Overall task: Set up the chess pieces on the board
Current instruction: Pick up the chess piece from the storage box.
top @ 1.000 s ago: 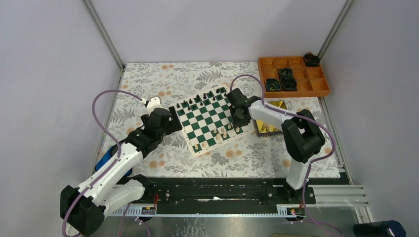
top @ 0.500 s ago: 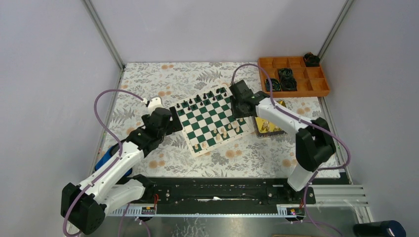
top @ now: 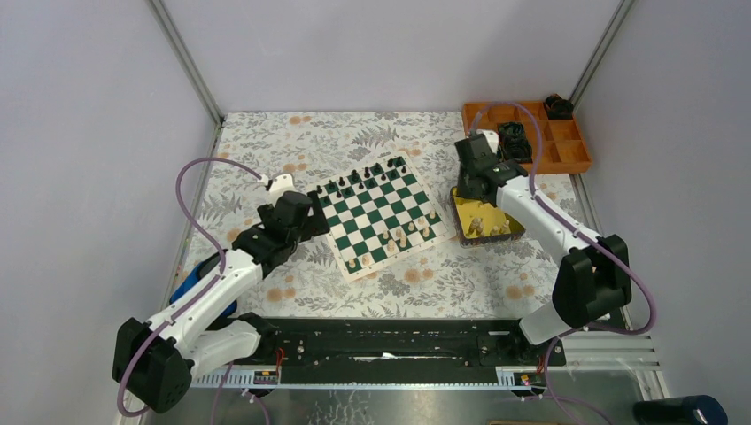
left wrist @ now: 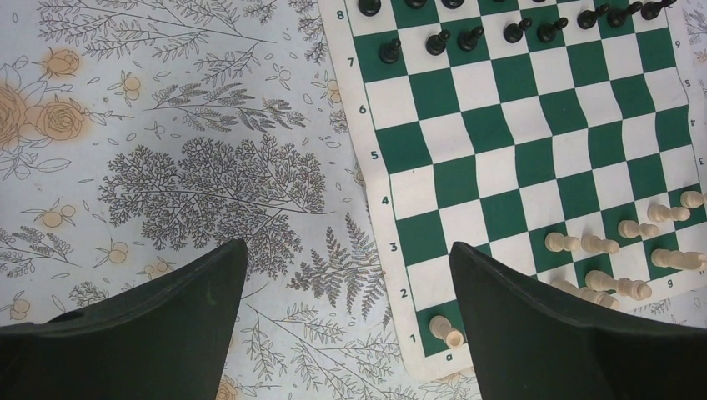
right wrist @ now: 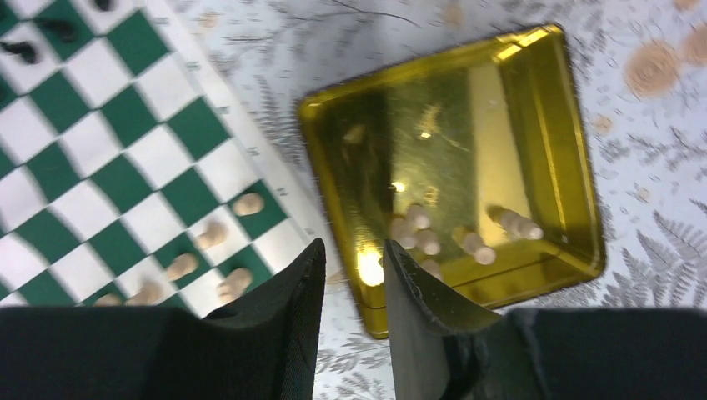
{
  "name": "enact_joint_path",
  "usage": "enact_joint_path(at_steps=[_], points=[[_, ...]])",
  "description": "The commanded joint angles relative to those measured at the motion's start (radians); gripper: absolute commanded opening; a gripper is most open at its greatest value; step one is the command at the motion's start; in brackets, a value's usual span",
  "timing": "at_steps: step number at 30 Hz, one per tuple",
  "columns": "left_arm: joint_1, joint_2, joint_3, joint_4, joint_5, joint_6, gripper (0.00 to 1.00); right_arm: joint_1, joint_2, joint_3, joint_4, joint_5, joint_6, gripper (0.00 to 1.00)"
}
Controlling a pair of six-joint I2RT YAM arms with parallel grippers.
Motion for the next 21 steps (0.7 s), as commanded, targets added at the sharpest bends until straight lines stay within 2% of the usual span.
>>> enact_joint_path(at_steps=[1, 21], points=[[-0.007, 0.015, 0.014, 0.060, -0.006, 0.009, 0.99, -0.067, -0.021, -0.054, 0.007, 0.012, 0.024, 0.38], [-0.007, 0.035, 0.009, 0.069, -0.011, 0.012, 0.99, -0.128, 0.095, -0.135, 0.051, -0.066, 0.032, 0.38]])
